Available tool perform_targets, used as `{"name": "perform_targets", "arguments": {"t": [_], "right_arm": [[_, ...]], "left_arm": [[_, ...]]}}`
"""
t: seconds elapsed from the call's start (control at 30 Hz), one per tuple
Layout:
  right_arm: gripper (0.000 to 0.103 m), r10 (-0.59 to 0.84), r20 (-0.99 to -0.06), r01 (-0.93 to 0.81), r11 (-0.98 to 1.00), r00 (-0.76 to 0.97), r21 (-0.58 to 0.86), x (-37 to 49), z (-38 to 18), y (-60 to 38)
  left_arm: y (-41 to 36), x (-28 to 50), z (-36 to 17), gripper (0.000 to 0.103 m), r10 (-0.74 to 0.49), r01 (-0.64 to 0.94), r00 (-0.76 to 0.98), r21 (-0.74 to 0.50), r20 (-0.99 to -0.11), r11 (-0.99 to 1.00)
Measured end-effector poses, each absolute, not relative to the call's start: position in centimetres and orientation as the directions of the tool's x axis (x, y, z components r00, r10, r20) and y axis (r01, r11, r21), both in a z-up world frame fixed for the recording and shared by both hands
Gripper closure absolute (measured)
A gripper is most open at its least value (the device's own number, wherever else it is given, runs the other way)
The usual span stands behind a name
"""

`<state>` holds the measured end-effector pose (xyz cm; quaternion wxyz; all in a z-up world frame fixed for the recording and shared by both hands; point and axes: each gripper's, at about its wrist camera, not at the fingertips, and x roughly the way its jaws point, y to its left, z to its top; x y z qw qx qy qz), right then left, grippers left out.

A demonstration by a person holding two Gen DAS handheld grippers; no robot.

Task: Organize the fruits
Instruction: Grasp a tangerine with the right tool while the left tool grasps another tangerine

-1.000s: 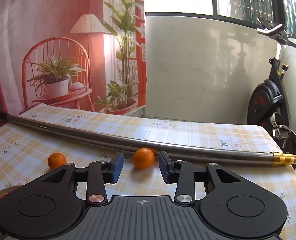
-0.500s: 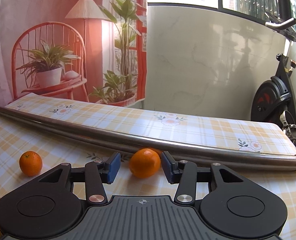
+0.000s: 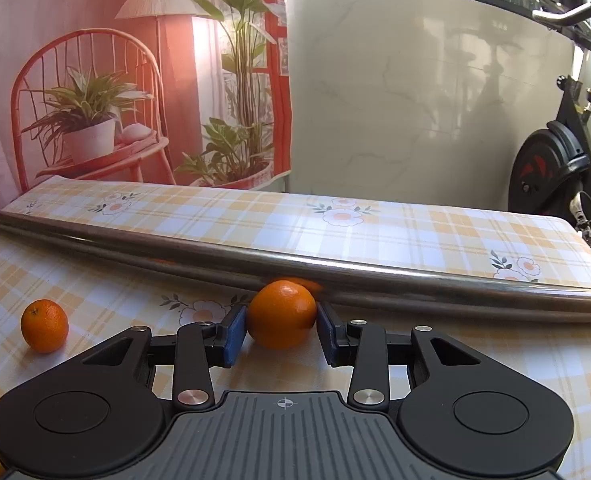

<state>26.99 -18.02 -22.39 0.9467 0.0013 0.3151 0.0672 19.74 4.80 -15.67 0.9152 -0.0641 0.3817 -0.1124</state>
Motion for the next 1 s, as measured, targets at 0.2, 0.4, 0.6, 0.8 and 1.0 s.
{"name": "perform_targets", "arguments": {"t": [0.2,0.4,0.6,0.8,1.0], "right_arm": [[0.068,0.154,-0.584,-0.132,0.988,0.797,0.081,26.5,-22.3,-18.6],[0.068,0.154,-0.563,-0.121,0.988,0.812,0.095,25.9,-22.1,-19.0],[0.068,0.159,-0.563,-0.128,0.987,0.811,0.096,25.6,-22.1,-19.2],[0.068,0.164,-0.567,-0.133,0.987,0.807,0.096,25.7,-22.1,-19.0],[0.068,0.162,-0.569,-0.132,0.987,0.806,0.095,25.8,-22.0,-19.0]], "left_arm": [[3.4,21.4,-17.2,0.063,-0.322,0.225,0.629,-0.231,-0.707,0.947],[2.4,23.1,-18.7,0.063,-0.329,0.244,0.6,-0.224,-0.729,0.943],[1.7,24.2,-19.6,0.063,-0.293,0.233,0.597,-0.189,-0.747,0.954],[1.2,24.4,-20.2,0.063,-0.273,0.233,0.589,-0.163,-0.761,0.959],[1.0,24.5,-20.5,0.064,-0.266,0.234,0.578,-0.155,-0.772,0.96]]}}
